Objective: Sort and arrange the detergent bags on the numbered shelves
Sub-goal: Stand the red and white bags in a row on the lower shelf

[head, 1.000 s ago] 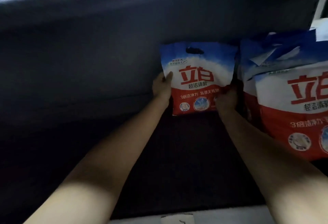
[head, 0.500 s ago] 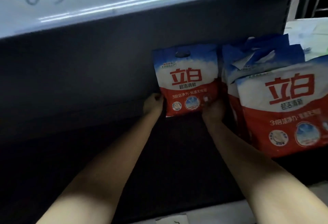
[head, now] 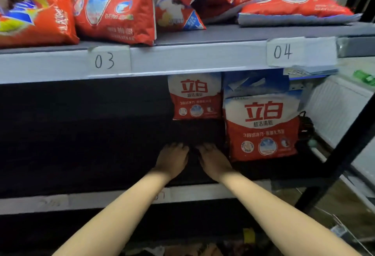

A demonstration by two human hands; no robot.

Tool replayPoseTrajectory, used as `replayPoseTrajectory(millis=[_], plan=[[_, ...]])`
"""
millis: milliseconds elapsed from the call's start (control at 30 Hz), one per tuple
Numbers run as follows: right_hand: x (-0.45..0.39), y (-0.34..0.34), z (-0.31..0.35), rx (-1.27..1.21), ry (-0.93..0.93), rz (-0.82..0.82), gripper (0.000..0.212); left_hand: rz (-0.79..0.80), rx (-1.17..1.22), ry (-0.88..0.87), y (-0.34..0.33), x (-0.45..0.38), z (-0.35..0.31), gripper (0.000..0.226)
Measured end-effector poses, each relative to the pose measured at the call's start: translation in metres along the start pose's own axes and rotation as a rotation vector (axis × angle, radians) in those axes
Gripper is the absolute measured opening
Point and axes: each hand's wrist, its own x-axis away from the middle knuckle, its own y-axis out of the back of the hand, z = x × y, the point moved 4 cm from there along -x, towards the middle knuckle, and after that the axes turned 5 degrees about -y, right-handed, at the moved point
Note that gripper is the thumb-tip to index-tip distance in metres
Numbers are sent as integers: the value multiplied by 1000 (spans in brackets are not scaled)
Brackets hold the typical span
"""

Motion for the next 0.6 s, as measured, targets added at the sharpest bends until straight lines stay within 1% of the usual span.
replayPoseTrajectory(millis=[67, 133, 167, 267, 367, 433, 500, 600], plan=[[23, 20, 5, 1, 12, 10, 46, 20, -16, -29, 20, 15, -11, 36], [49, 44, 11, 5, 30, -37, 45, -10, -14, -50, 45, 32, -18, 38], [62, 59, 13, -5, 32, -72, 44, -65, -13, -64, 60, 42, -20, 38], [104, 113, 20, -42, 31, -180, 41, -298, 26, -137, 117, 74, -29, 35], [148, 170, 33, -4, 101, -294, 40, -508, 87, -293, 178, 107, -43, 29], [170, 207, 38, 45, 120, -339, 38, -625, 98, -386, 215, 121, -51, 23], [185, 244, 37, 69, 119, -386, 35, -708, 113, -428, 245, 126, -58, 23], [189, 294, 23, 78, 92, -508, 30, -776, 189, -417, 282, 113, -65, 23]])
